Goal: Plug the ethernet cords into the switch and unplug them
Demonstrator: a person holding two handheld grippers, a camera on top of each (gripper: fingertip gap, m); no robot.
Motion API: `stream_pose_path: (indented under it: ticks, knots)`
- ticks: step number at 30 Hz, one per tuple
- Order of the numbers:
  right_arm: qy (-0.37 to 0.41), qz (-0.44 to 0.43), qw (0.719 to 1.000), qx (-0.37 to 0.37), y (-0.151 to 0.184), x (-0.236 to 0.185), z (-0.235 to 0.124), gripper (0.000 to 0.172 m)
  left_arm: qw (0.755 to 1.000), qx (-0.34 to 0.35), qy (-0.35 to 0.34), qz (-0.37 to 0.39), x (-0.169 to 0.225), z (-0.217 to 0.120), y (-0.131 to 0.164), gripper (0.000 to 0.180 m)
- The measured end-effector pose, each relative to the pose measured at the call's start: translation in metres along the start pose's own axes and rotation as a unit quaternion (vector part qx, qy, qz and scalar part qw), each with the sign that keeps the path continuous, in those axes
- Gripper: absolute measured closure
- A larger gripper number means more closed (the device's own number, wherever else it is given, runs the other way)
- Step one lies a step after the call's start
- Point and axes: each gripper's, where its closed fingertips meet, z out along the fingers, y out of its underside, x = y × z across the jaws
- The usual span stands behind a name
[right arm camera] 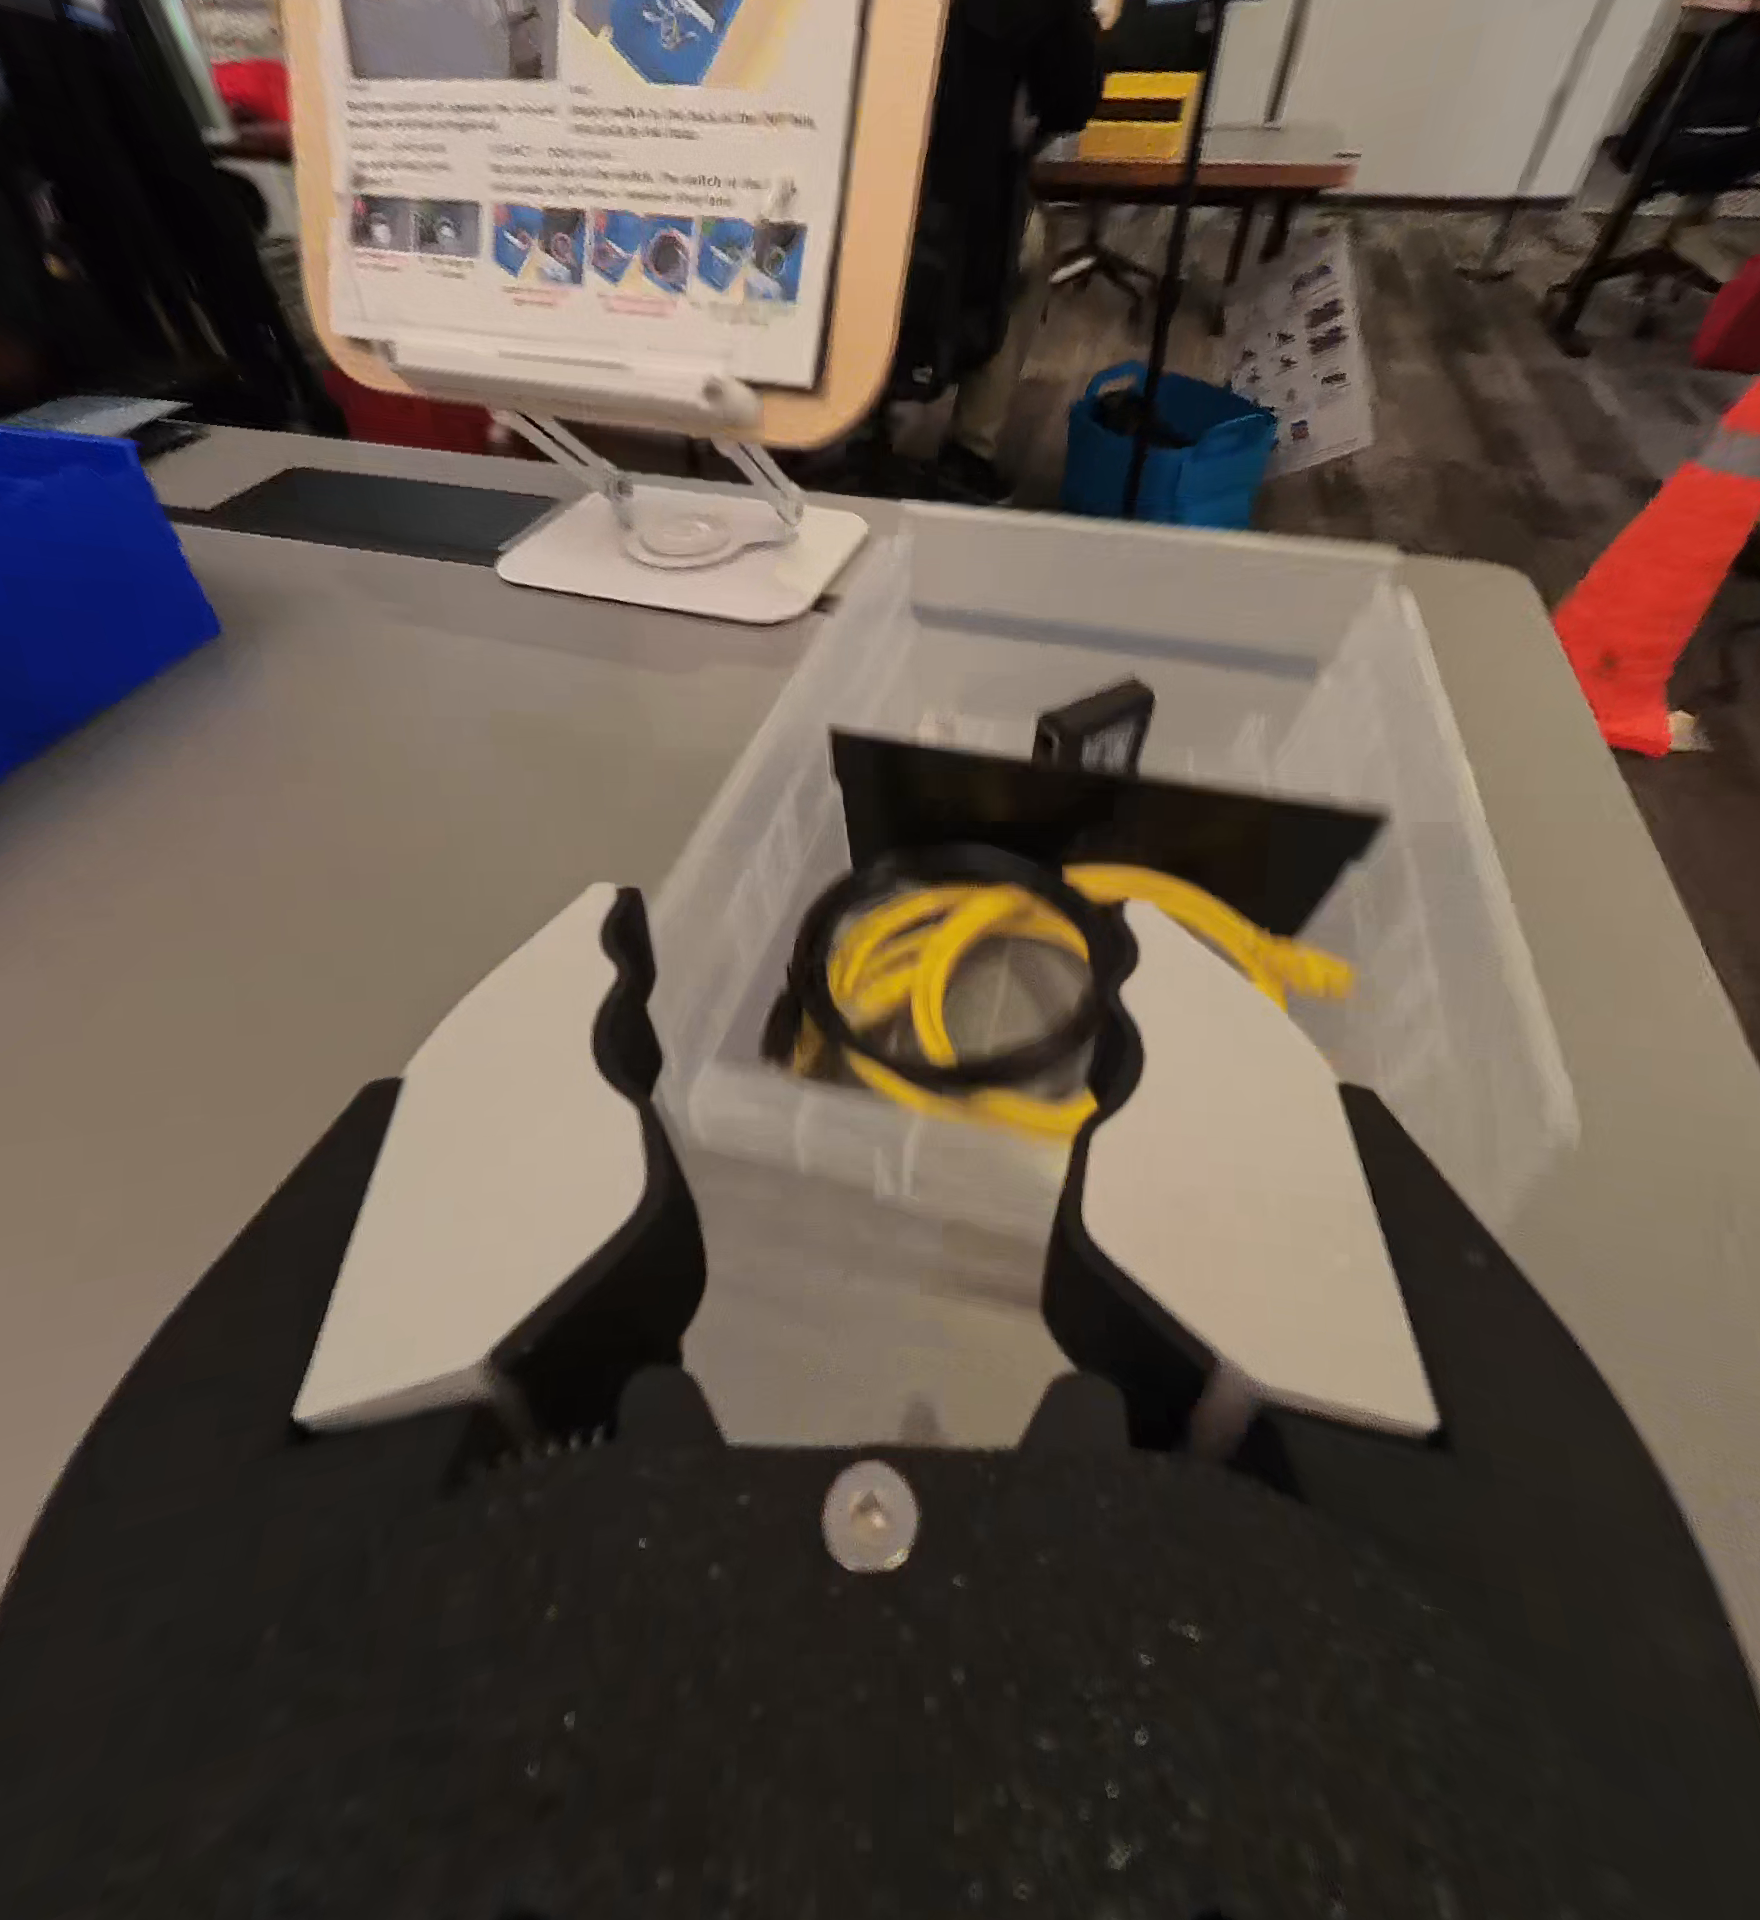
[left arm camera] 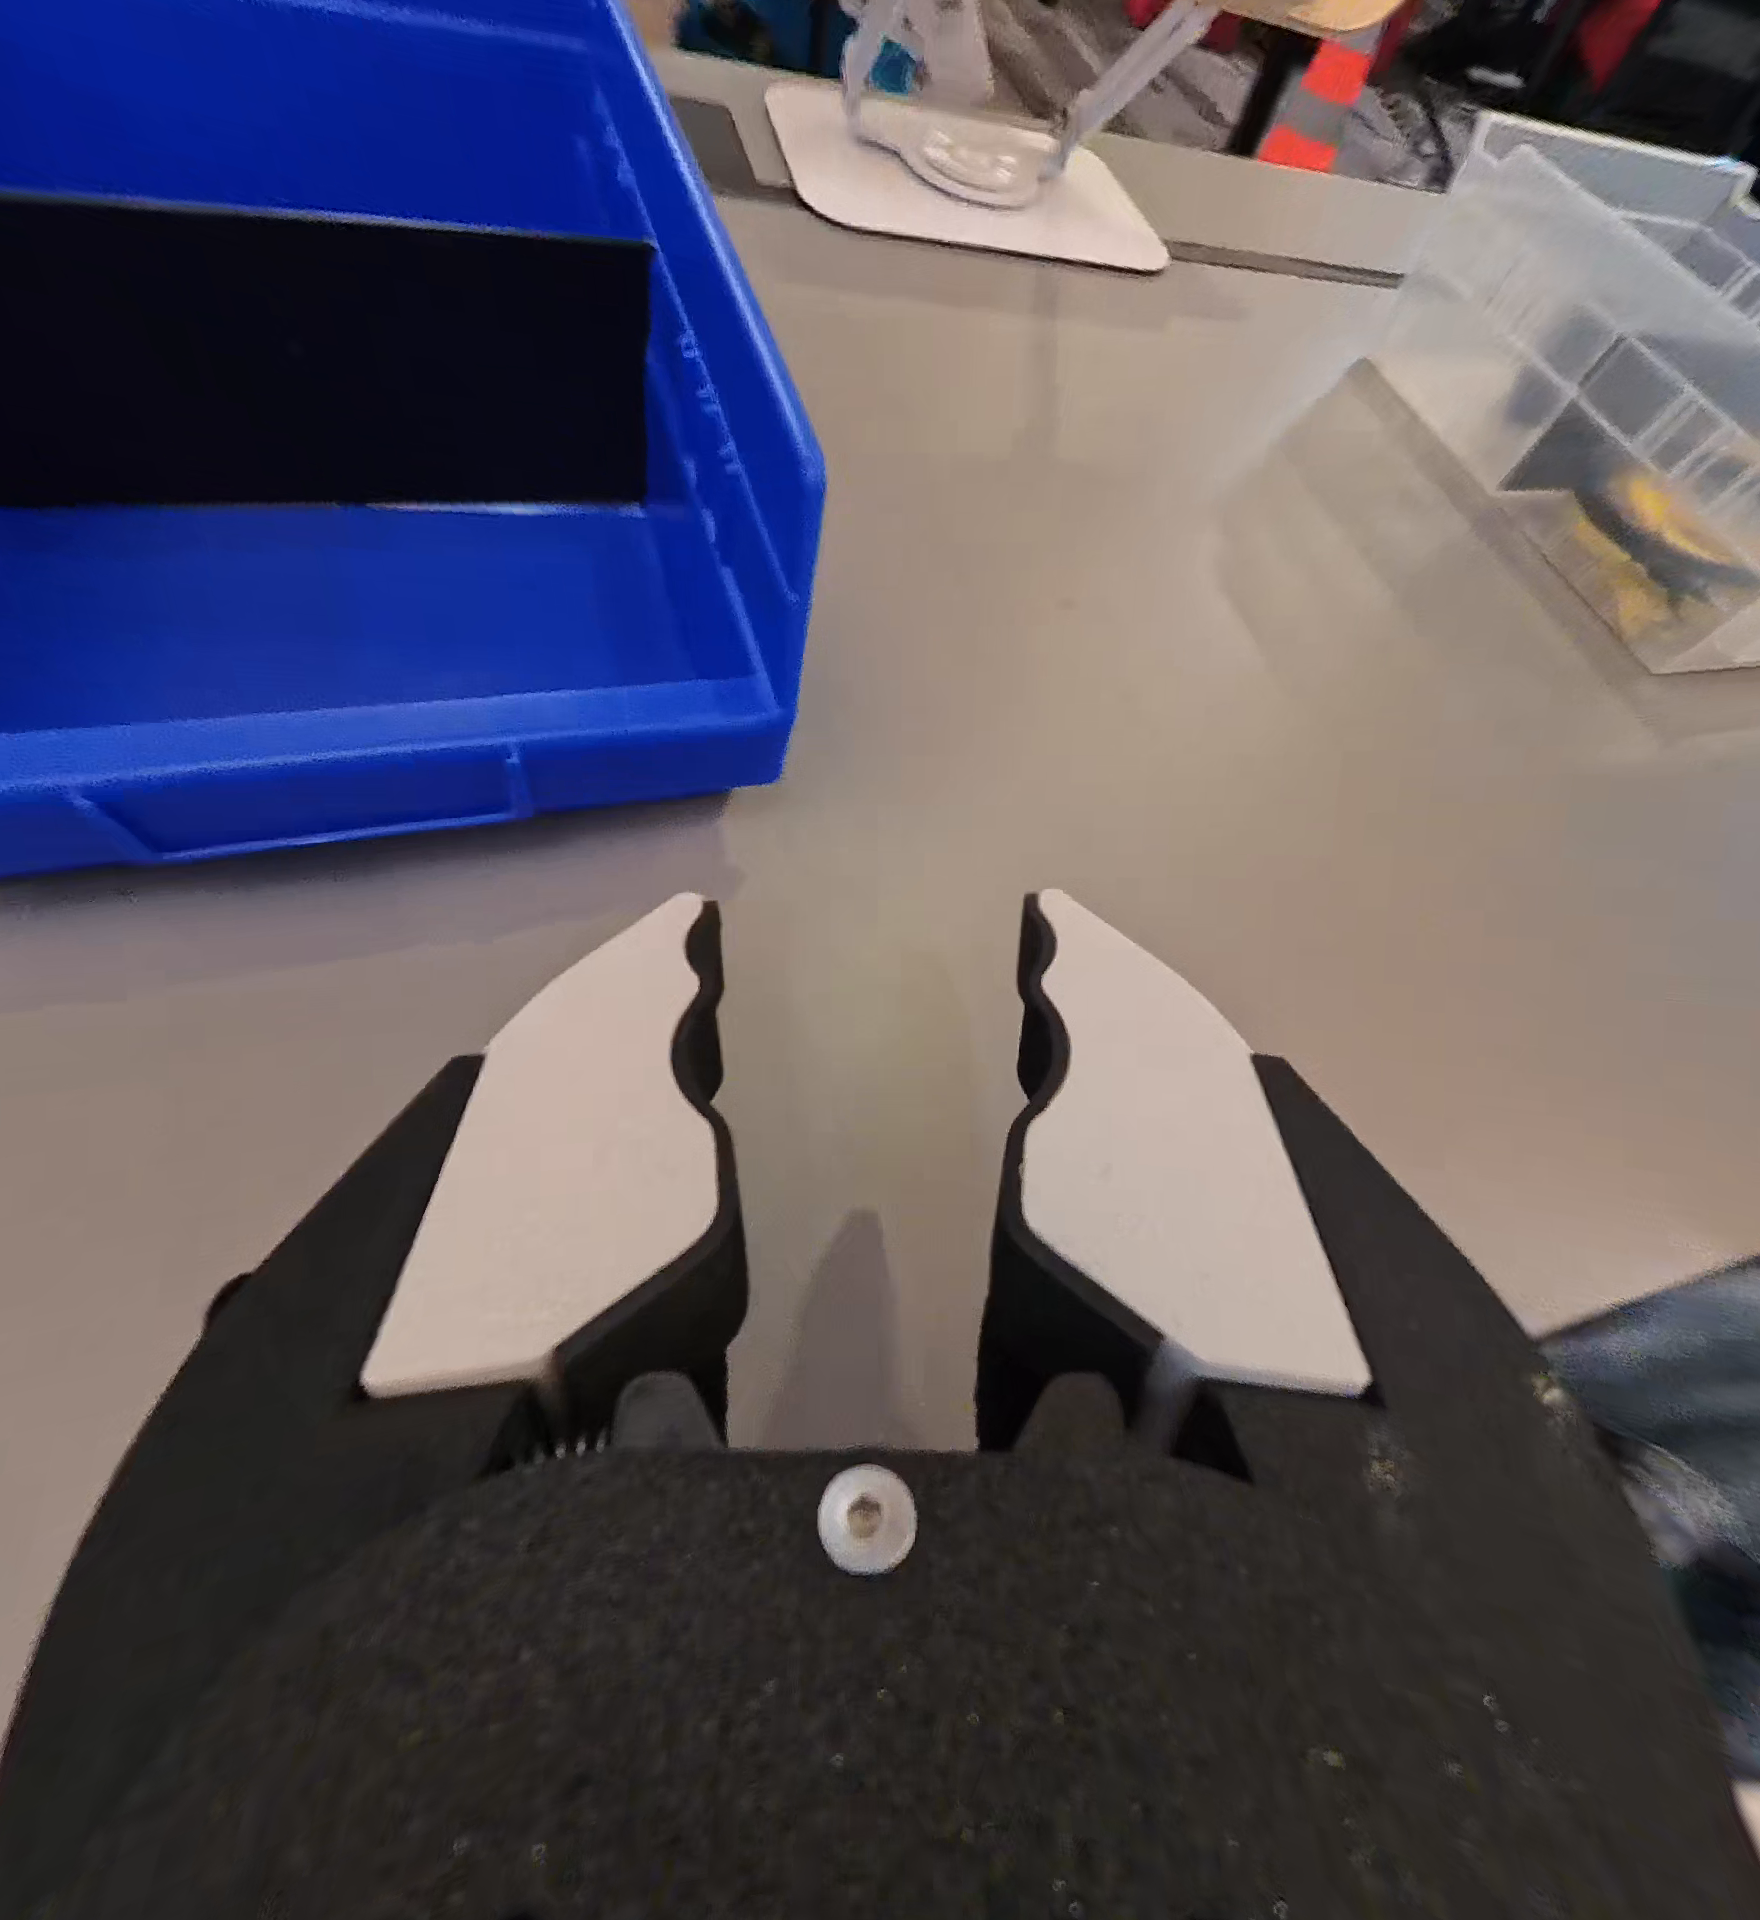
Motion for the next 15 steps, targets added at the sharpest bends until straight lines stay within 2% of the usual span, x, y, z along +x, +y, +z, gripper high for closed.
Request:
stream_pose_path:
  ticks: [2,4,6,9,14,15]
  knots:
    - [0.046,-0.019,0.999,0.0,0.037,0.007,-0.018,0.097,0.999,0.011,-0.039,0.032,-0.008,0.001,0.004,0.126]
    - [0.088,-0.051,0.994,-0.032,0.065,0.017,-0.029,0.098,0.996,0.017,-0.066,0.053,-0.013,0.001,0.003,0.125]
    - [0.109,-0.038,0.993,-0.034,0.066,0.022,-0.032,0.1,0.993,0.024,-0.096,0.064,-0.022,0.001,-0.003,0.121]
    - [0.069,0.018,0.997,0.001,0.063,0.009,-0.024,0.106,0.986,0.043,-0.145,0.071,-0.04,-0.003,-0.013,0.121]
    - [0.061,-0.016,0.997,-0.047,0.092,0.002,-0.01,0.105,0.981,0.048,-0.178,0.058,-0.061,0.001,-0.016,0.121]
    - [0.057,-0.008,0.998,-0.041,0.09,0.0,-0.011,0.106,0.981,0.04,-0.18,0.063,-0.063,0.003,-0.015,0.119]
